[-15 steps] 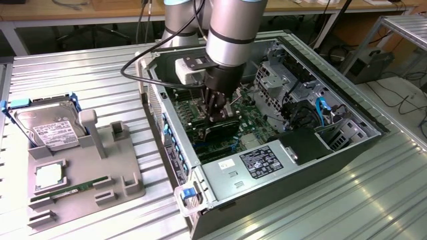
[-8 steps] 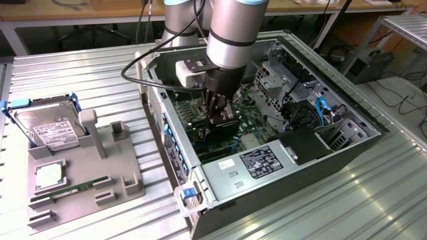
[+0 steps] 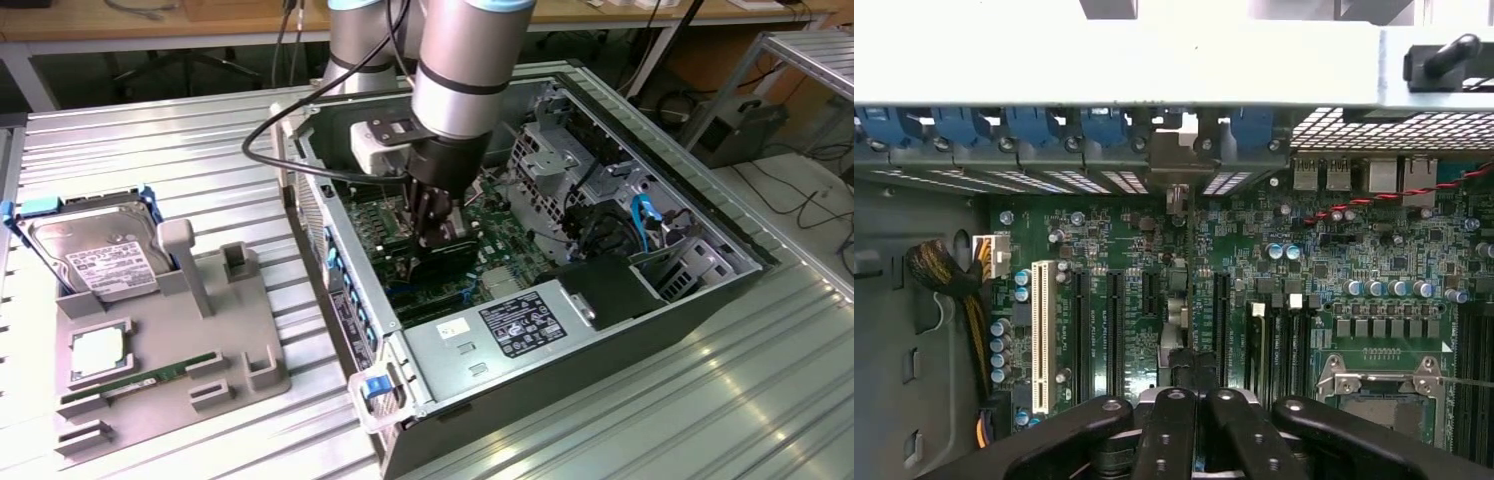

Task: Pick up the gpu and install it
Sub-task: 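Insert the gpu into the slot, then press down on the gpu until it lock into place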

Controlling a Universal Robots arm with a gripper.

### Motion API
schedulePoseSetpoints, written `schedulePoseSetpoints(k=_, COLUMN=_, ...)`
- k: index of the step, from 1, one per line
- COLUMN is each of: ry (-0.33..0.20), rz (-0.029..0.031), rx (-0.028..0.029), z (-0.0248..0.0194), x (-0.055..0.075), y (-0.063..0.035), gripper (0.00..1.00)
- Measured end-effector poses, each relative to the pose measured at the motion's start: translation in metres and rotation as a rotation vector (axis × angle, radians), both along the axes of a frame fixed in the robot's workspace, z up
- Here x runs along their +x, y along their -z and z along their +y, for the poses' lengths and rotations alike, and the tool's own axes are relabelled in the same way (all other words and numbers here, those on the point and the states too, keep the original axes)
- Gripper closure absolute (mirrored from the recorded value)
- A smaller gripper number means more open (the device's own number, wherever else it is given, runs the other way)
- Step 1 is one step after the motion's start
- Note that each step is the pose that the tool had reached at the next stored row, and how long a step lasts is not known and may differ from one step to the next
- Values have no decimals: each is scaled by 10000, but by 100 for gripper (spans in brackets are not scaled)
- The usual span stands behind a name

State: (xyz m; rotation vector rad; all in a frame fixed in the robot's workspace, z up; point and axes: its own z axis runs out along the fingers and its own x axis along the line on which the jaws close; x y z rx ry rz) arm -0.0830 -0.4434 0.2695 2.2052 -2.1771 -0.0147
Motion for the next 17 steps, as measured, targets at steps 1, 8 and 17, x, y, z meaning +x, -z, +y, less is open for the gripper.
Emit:
schedulePoseSetpoints(k=1, ry=-1, rz=-1, rx=1, z=-8, x=0, y=1, gripper=89)
schedulePoseSetpoints(k=8, ry=-1, rz=3, rx=-5, z=-34, x=2, y=17, gripper=89)
schedulePoseSetpoints(k=17, ry=2, rz=0, rx=13, z=-33, x=13, y=-391, gripper=89)
